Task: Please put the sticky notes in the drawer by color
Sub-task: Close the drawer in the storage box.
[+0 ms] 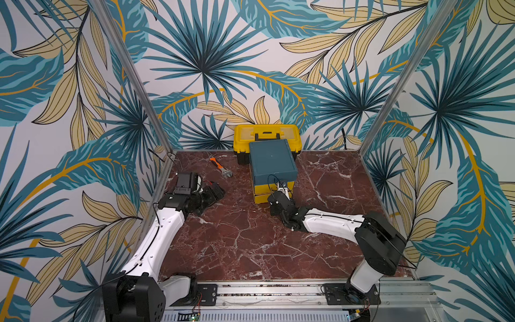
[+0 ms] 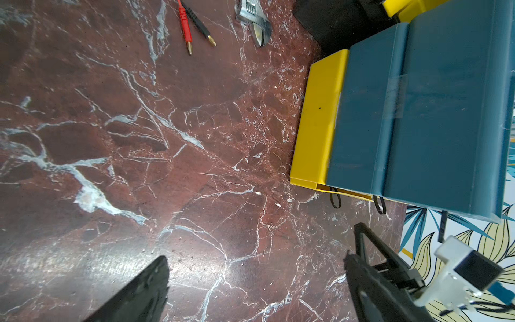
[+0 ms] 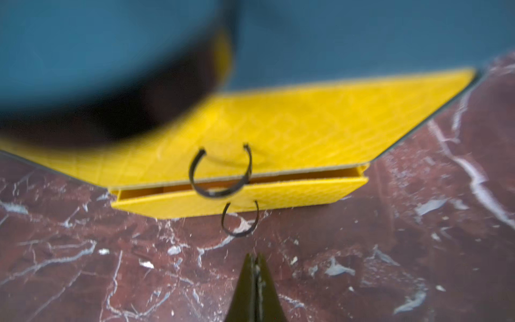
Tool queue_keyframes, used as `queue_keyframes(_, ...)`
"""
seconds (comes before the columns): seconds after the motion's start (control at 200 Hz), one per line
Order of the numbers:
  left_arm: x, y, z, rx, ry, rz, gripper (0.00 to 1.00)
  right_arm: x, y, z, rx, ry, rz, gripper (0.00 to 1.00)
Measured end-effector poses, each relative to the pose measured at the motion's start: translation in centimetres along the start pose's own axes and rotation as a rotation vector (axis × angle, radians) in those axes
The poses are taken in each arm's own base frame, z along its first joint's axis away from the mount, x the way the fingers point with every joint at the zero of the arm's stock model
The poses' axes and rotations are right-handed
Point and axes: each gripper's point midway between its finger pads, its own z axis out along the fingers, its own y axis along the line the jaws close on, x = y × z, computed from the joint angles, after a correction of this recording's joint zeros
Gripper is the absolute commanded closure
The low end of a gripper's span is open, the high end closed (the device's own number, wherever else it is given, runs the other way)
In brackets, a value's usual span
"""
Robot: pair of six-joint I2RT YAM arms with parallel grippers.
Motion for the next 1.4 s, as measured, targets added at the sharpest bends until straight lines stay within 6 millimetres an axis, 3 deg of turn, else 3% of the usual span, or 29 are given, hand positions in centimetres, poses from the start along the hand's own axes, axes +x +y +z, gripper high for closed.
queue_keyframes(0.195,0.3,0.4,0.3,-0.009,0.01,-0.005,0.0,0.6,0.7,0.9,-0.029,-0.004,0.008,0.97)
queue_keyframes(0.436,0.5,1.0,1.2,-0.031,0.035,-0.016,0.0,-1.3,0.5,3.1,-0.014,-0.049,0.041,0.98)
queue_keyframes(0.586,0.5,1.1,1.5,-0.038,0.041,-0.019,0.0,-0.8,0.6,4.3,-0.007,-0.032,0.029,0.98)
queue_keyframes(1.397,0.2,1.1,1.9,-0.036,0.036,-0.02,0.0,-0.7,0.5,5.2,-0.048,-0.08,0.09,0.99)
